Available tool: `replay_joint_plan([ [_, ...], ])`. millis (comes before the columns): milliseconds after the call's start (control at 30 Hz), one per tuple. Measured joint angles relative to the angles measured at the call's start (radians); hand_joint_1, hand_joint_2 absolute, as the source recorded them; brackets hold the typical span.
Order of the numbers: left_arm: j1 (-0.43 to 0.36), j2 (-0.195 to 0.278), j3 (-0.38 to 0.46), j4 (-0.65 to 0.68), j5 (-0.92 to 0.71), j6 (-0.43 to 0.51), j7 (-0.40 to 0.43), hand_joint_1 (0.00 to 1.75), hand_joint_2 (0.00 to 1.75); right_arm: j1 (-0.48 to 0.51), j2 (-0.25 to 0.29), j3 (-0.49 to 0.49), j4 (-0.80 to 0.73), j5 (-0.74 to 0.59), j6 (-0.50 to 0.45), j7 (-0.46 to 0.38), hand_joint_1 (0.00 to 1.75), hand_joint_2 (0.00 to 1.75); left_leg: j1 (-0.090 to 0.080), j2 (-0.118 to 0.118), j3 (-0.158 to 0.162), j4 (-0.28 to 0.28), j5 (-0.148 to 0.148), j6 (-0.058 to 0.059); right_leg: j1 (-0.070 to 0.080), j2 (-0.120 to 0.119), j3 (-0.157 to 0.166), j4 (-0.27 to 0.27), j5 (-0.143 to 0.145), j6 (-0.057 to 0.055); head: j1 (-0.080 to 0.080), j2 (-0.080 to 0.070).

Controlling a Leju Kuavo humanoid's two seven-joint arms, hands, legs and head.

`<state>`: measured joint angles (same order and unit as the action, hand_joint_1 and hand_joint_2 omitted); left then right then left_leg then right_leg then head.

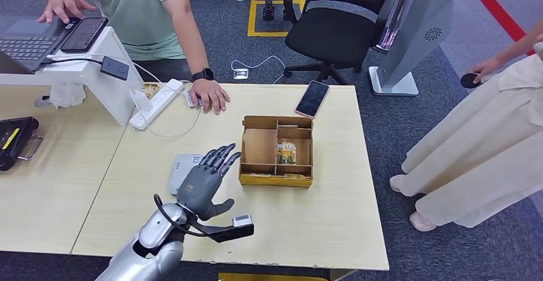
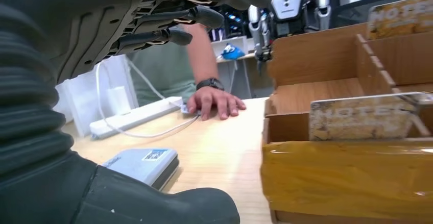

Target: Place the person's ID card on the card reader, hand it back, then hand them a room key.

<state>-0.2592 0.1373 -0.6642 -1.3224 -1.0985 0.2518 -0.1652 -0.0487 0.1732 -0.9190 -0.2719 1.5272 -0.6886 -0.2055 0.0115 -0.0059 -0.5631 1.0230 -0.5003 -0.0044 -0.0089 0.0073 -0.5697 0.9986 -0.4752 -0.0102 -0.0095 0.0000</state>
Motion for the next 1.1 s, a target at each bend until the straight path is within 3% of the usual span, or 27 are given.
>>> replay_joint_plan([
  [467, -0.104, -0.083, -0.135, 0.139, -0.048, 0.001, 0.010, 0.00, 1.75, -0.016, 0.000, 0.001, 0.001, 0.018, 0.000, 0.019, 0.00, 0.00, 0.000, 0.000, 0.000, 0.000, 0.000, 0.000, 0.000, 0.000, 0.000, 0.000, 0.000, 0.000, 0.000, 0.000],
  [767, -0.144, -0.141, -0.158, 0.214, 0.013, -0.007, 0.008, 0.00, 1.75, -0.017, 0.000, 0.004, 0.006, 0.027, 0.000, 0.025, 0.00, 0.00, 0.000, 0.000, 0.000, 0.000, 0.000, 0.000, 0.000, 0.000, 0.000, 0.000, 0.000, 0.000, 0.000, 0.000],
  [1100, -0.168, -0.167, -0.158, 0.246, 0.057, -0.008, 0.018, 0.00, 1.75, -0.017, 0.000, 0.010, 0.011, 0.036, 0.000, 0.030, 0.00, 0.00, 0.000, 0.000, 0.000, 0.000, 0.000, 0.000, 0.000, 0.000, 0.000, 0.000, 0.000, 0.000, 0.000, 0.000],
])
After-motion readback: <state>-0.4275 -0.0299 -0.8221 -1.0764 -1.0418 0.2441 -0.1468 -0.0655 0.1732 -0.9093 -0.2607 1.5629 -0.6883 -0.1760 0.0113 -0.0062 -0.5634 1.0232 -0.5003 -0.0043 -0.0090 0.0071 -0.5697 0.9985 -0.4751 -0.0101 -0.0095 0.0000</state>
